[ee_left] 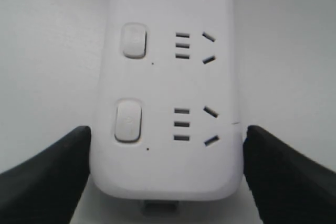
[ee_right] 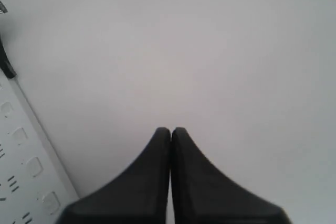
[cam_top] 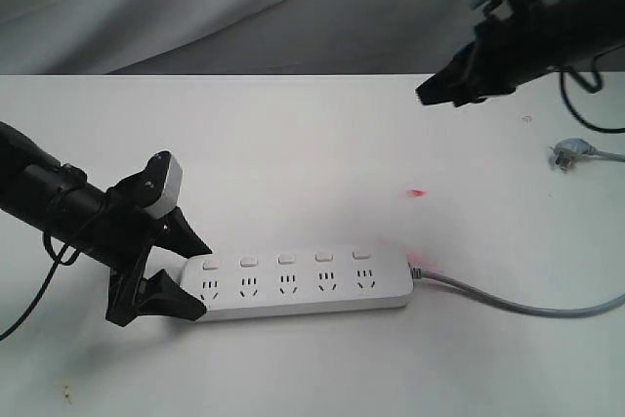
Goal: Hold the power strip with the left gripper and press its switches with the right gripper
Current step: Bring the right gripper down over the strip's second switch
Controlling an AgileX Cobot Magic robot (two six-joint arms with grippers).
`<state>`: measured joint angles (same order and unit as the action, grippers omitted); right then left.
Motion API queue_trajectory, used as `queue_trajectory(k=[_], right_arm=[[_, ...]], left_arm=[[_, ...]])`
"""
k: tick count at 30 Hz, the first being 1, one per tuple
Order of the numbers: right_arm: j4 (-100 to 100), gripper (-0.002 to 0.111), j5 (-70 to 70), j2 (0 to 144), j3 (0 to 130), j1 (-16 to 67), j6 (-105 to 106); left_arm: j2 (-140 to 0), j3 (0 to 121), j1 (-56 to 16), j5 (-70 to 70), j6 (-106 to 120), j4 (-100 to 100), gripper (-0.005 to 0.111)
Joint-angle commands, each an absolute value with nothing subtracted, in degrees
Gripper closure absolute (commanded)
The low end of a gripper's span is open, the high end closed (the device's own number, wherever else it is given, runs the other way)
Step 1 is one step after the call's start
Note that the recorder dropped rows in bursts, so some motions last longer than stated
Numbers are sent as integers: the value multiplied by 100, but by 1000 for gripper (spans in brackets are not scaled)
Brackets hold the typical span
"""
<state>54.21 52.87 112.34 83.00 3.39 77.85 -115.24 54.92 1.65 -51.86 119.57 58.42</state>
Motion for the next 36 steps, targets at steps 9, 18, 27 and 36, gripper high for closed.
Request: queue_trajectory(k=[9, 18, 27, 36], right_arm=[[6001, 108, 4632, 11777, 8341, 1952, 9613], [6190, 107, 4554, 12086, 8341, 2659, 10009], [6419, 43, 4027, 12272, 8341, 2959, 9741], [6479, 38, 3876, 12349, 8341, 3233, 9876]], left_arm=[[-11538, 5498, 132, -5095, 11996, 5643, 59], [-11538, 5498, 132, -5095, 11996, 5643, 59], [-11538, 5486, 132, -5095, 11996, 5643, 59], [-11538, 5487, 132, -5095, 11996, 5657, 59]])
